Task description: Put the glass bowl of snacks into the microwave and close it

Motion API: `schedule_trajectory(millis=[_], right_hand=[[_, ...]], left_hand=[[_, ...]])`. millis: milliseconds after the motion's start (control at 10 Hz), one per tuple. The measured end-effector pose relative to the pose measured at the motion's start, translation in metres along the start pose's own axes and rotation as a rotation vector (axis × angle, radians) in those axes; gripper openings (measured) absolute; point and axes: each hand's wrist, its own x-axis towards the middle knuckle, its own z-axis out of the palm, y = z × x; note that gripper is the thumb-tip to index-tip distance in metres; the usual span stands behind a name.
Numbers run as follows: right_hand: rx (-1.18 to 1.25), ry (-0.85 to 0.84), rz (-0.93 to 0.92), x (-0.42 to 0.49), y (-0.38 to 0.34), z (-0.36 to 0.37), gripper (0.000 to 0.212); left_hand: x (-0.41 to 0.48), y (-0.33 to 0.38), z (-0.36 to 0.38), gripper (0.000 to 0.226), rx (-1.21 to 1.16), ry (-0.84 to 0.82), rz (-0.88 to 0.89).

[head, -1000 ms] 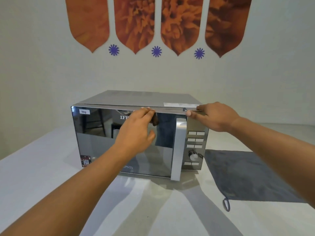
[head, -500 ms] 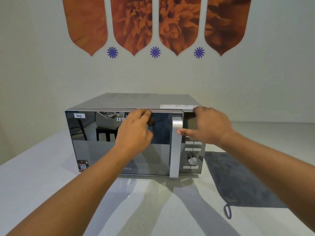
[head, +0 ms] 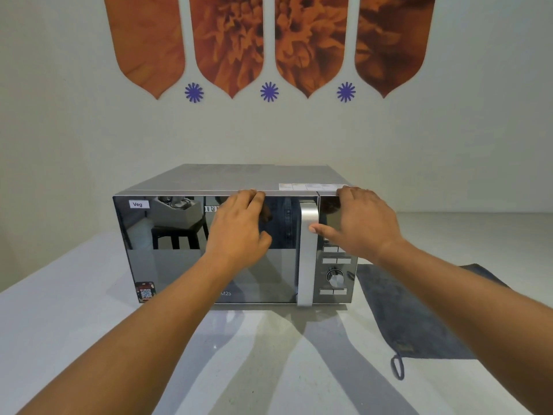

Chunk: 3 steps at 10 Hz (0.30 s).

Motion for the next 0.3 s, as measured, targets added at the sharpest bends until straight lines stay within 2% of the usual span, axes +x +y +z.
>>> schedule_trajectory(millis=[200,300], right_hand=[[0.112,-0.025,0.064,-0.026,-0.006,0.023,0.097],[0.219,-0.031,0.094,-0.059,-0.02,0.04,0.091]], left_hand=[[-0.047,0.002,0.019,0.113,0.007,-0.279,-0.045],[-0.092,0.003,0.041,0.109,-0.022,-0.448,-0.082]])
